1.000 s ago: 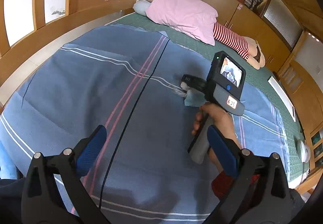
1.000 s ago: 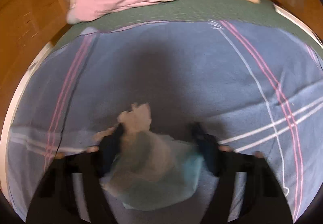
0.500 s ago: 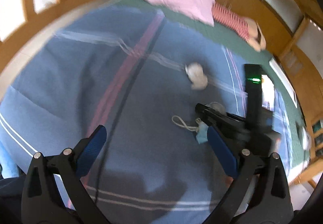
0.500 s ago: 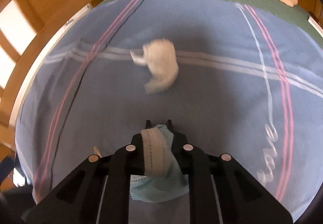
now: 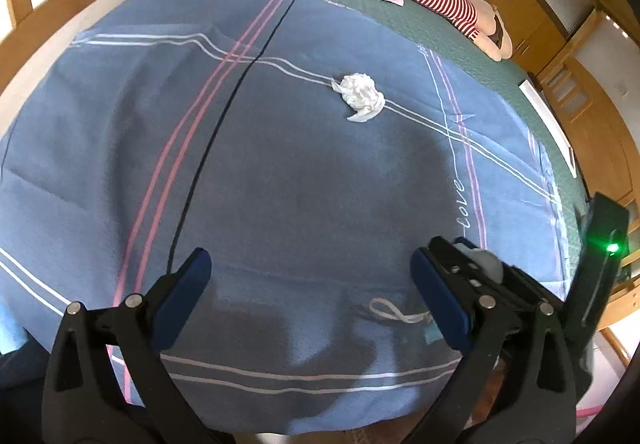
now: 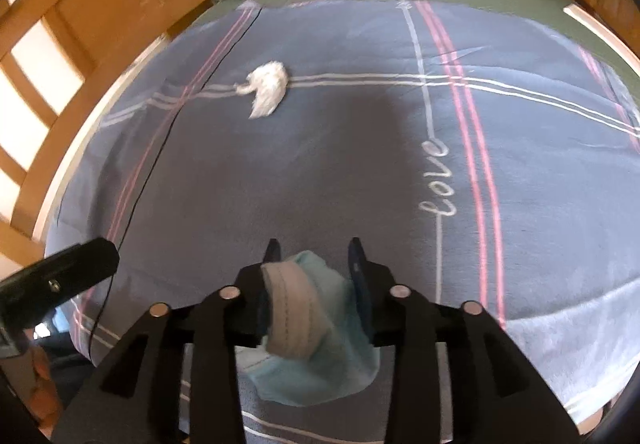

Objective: Collect trash
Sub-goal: 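Grasp the white tissue with the right gripper while the left gripper takes the blue mask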

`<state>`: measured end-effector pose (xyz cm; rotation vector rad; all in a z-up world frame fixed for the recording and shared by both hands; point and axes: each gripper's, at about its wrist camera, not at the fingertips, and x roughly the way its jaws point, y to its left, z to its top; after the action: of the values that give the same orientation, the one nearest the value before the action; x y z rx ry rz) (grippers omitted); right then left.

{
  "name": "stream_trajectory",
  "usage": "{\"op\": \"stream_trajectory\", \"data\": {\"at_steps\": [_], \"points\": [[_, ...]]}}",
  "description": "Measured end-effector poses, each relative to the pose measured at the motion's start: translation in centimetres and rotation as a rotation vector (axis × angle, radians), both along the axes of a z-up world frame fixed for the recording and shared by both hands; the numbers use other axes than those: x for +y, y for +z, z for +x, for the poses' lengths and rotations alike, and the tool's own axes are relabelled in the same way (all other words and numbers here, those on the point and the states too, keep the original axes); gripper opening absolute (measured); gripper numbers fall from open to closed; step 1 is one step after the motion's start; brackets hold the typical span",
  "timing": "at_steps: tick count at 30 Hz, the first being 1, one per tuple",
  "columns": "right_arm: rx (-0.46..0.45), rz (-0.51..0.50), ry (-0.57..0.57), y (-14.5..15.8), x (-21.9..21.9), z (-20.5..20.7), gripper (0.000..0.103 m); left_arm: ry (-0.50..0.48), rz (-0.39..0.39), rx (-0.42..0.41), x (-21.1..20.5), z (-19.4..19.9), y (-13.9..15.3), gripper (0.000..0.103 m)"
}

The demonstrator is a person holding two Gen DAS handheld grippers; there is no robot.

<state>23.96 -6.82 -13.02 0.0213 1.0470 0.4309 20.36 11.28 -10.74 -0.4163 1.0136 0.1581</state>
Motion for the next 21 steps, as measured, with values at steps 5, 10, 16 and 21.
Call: {"op": "stream_trajectory", "data": {"at_steps": [5,10,16,21], "points": [[-0.017,0.03,-0.054,0.6,-1.1,0.1,0.041,-0.009,0.018,-0.003,-0.2,-0.1,0.2,0.099],[-0.02,0.062,-0.095,0.9,-1.9,0.3,0.047,-0.011,0.02,-0.003,-0.1,-0.4,0.3,0.099],[-0.013,0.132,-0.163,1.4,-3.3,0.5,0.052,-0.016,0.026,-0.004,-0.1,-0.5,0.3,0.099],[0.028,0.085,-0.214,1.0,-4.2,0.5,0.052,0.01,0.016,-0.02,0.6,-0.8,0.4,0.099]]}}
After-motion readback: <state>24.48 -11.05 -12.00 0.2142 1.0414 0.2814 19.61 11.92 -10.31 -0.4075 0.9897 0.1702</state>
